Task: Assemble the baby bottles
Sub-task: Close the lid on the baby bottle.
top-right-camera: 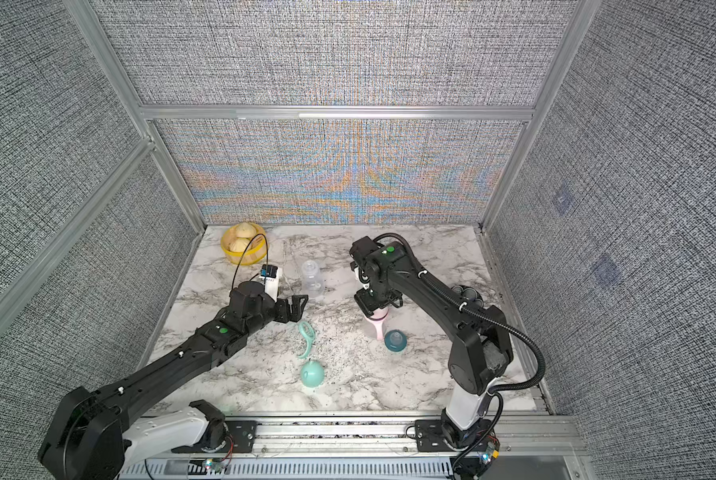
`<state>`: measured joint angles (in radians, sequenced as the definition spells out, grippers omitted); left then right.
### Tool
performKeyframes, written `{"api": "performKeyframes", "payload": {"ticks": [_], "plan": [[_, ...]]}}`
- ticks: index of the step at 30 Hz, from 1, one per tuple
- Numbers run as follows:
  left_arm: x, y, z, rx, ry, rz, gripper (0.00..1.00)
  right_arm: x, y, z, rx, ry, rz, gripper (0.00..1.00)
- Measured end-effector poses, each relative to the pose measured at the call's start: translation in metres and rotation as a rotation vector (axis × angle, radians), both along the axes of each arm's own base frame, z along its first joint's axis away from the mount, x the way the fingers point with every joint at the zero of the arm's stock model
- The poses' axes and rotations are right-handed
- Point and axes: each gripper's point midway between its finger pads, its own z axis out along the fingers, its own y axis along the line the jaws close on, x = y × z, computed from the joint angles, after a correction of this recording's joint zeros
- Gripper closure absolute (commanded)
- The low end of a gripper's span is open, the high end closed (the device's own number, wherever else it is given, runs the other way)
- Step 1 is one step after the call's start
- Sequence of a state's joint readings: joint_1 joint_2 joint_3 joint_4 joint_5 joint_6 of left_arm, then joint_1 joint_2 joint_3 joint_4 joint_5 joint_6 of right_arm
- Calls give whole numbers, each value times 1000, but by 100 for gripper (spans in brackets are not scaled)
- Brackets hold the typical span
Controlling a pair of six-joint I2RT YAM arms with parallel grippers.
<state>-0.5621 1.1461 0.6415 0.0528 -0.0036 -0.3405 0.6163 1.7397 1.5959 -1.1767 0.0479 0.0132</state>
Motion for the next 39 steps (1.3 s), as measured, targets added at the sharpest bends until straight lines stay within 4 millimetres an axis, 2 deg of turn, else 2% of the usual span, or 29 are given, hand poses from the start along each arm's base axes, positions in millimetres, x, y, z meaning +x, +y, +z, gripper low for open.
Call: {"api": "performKeyframes", "payload": {"ticks": [14,39], "plan": [[2,-1,0,4,0,-1,0,-3,-1,4,54,-60,-27,31],[2,-1,-4,10,11,-1,0,-3,2,0,96,-157,-47,30]]}}
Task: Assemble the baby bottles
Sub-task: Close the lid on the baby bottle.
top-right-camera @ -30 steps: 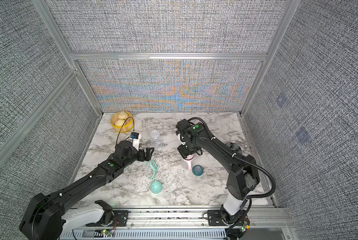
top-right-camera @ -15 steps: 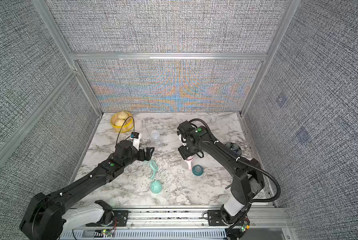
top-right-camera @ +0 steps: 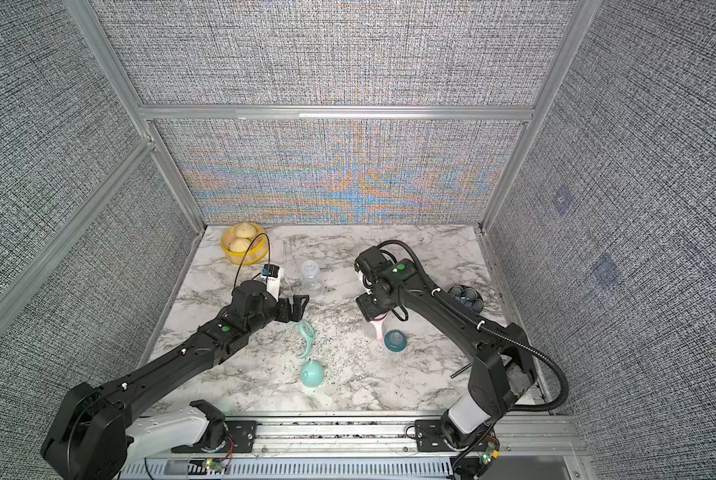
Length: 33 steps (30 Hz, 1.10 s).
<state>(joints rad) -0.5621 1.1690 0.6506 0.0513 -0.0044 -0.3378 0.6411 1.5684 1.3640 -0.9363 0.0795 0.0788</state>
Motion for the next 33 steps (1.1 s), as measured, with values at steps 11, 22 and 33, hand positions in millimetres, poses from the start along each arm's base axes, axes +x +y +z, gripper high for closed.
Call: {"api": "performKeyframes", "payload": {"ticks": [11,22,33], "plan": [[0,0,0,1,1,0,0,-2,-3,0,32,-57,-23,29],[0,0,-2,2,5,0,0,1,0,-7,57,-78,-36,28],[0,-1,-2,1,5,-3,0,5,6,-10,46,-78,-54,28]]}}
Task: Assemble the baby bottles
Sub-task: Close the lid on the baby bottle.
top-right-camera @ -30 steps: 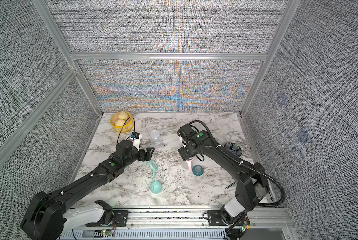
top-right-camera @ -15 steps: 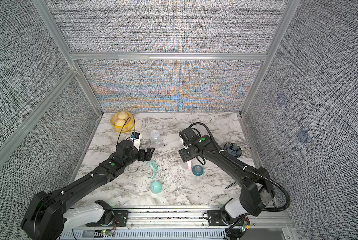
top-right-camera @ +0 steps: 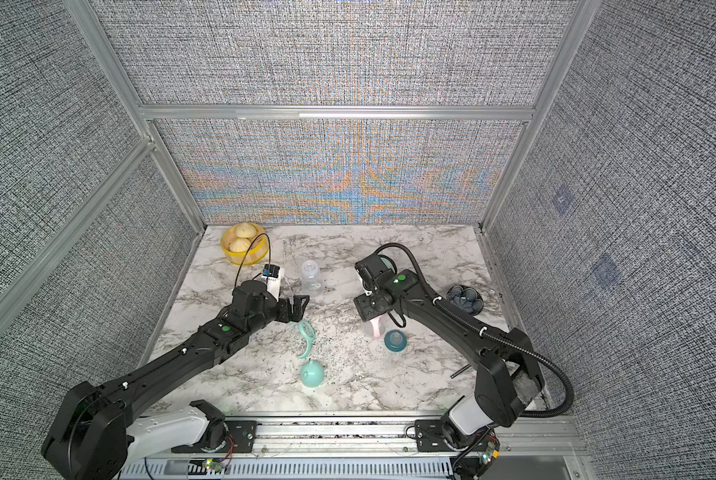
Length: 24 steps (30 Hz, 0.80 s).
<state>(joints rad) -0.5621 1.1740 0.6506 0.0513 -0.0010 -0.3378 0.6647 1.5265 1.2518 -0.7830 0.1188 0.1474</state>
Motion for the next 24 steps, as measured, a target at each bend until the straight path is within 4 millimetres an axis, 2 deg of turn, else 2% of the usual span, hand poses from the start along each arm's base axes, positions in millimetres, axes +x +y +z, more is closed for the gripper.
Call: {"api": "performKeyframes", "payload": {"ticks": [6,14,24], "plan": [[0,0,0,0,0,0,0,-10,-7,-3,-24,31,-29,27],[0,0,0,0,-1,0,0,-9,-9,-10,-41,40,-45,27],[0,0,3,-3,-6,0,0,-8,-8,-9,-56,63,-43,27]]}}
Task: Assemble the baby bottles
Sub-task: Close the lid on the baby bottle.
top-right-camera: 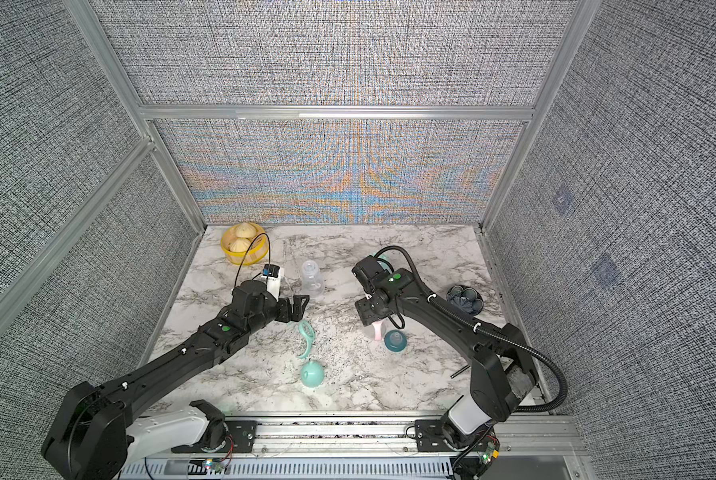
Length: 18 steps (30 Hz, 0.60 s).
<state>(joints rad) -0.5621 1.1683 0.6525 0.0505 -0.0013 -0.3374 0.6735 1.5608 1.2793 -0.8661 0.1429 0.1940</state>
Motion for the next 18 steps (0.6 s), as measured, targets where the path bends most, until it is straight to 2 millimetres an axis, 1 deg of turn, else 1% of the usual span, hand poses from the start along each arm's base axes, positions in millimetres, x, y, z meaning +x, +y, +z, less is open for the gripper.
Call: {"api": "performKeyframes", "payload": {"ticks": [3,8,13,18], "plan": [[0,0,0,0,1,0,0,-1,0,1,3,1,2,25],[0,0,-3,5,8,0,0,-10,-2,-2,-9,46,14,25],[1,-1,-5,7,13,0,0,-7,1,3,0,38,22,24],[1,-1,-5,7,13,-1,0,0,6,7,5,26,31,23]]}}
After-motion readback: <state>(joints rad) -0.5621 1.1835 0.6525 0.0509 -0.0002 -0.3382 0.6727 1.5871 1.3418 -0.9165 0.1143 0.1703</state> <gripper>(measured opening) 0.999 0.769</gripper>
